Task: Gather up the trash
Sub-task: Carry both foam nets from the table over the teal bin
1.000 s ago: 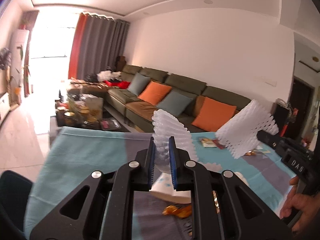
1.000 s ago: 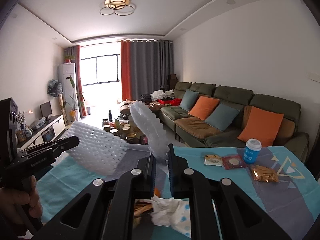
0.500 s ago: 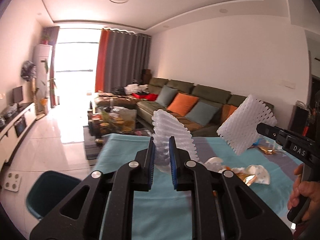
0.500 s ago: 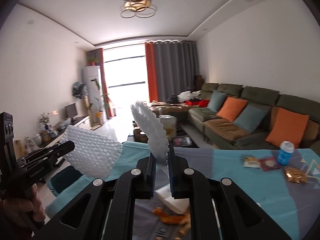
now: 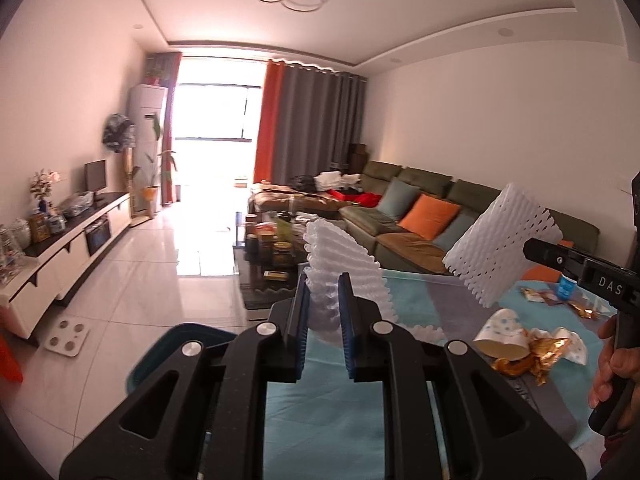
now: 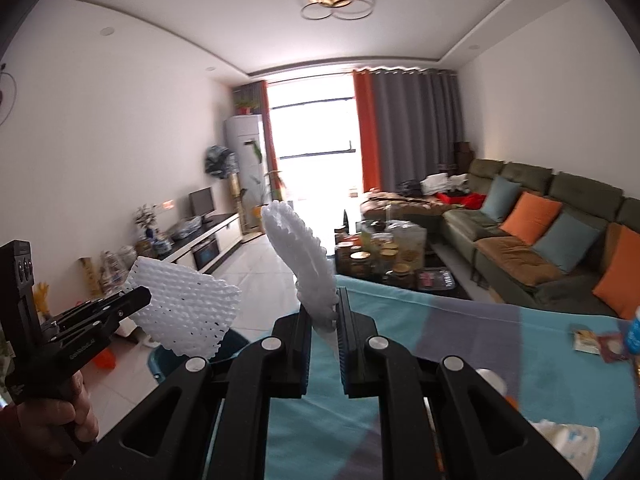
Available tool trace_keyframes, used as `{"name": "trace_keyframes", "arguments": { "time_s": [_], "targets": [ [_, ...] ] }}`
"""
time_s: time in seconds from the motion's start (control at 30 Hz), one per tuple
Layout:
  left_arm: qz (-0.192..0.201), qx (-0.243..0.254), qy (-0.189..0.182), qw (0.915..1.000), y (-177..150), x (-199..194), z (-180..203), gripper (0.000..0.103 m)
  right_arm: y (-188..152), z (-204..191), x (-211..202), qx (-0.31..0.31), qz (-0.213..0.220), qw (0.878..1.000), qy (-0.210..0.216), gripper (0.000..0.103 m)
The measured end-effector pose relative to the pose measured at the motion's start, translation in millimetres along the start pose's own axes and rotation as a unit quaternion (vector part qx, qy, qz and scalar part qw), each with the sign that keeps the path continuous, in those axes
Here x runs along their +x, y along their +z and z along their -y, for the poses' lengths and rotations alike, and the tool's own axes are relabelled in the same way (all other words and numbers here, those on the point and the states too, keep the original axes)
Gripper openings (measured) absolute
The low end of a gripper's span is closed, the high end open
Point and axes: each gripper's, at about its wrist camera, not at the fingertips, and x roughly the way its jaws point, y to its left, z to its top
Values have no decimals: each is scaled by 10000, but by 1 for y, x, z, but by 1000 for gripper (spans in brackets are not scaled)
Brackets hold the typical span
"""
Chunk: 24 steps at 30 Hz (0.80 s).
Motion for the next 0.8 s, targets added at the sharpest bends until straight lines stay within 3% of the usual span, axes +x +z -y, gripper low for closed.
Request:
{"name": "trace_keyframes", "arguments": {
  "time_s": [0.37,0.8],
  "targets": [
    [-30,-159,615,9980,10,-6,-60,15,7,-44,43,-155,-268,9966,767,11],
    [-181,-260,1106,9934,5,-9,-96,16,6,-81,105,-248,-813,9870,1361,12]
  ]
}}
